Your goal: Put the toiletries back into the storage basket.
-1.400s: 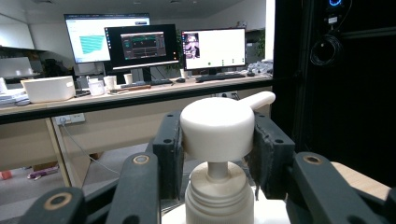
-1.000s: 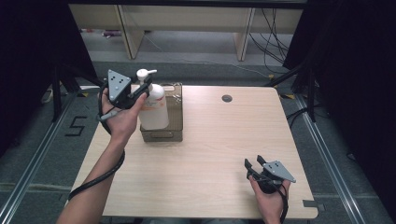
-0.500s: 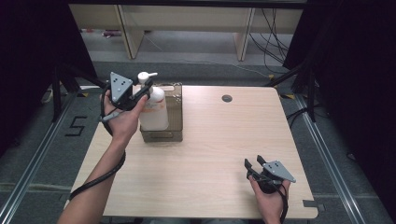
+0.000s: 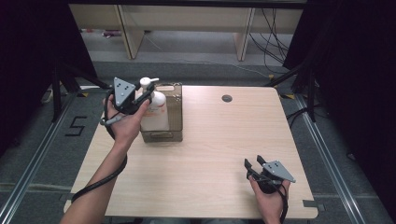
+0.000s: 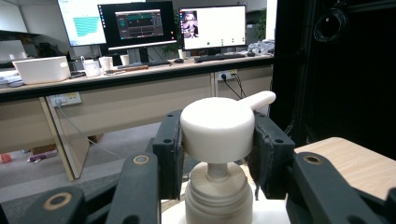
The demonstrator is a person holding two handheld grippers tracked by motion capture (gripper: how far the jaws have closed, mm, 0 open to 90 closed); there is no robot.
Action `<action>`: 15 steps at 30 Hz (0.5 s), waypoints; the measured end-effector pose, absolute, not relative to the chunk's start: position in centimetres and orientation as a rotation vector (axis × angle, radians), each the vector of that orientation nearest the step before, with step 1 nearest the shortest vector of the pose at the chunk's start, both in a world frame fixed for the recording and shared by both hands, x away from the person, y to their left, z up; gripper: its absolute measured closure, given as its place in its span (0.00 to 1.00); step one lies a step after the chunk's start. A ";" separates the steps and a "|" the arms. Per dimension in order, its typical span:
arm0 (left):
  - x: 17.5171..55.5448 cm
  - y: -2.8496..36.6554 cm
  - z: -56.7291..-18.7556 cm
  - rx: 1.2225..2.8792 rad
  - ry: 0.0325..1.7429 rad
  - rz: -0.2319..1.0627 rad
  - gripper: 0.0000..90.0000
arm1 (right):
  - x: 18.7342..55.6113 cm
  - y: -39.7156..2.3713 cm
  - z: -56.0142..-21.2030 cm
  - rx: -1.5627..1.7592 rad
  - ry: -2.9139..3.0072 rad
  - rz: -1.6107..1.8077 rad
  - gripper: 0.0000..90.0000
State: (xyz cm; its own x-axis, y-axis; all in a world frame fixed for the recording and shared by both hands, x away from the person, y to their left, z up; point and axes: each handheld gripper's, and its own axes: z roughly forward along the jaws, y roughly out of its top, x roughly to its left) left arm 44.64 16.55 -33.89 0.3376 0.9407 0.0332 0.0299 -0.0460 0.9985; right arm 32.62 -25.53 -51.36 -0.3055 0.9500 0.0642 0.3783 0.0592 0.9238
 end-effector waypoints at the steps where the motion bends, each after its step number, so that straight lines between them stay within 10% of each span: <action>1: 44.6 16.5 -34.0 1.410 0.959 0.960 0.66 | 32.6 -25.5 -51.4 1.330 1.745 1.234 0.51; 15: 44.6 16.5 -35.3 1.421 0.977 0.949 0.66 | 32.6 -25.5 -51.4 1.326 1.742 1.228 0.51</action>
State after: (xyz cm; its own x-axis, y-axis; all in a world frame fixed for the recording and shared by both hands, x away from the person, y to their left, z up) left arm 44.62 16.48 -35.29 0.3363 0.9414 0.0251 0.0525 -0.0454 0.9976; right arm 32.60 -25.50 -51.36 -0.3026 0.9514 0.0573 0.3737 0.0632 0.9254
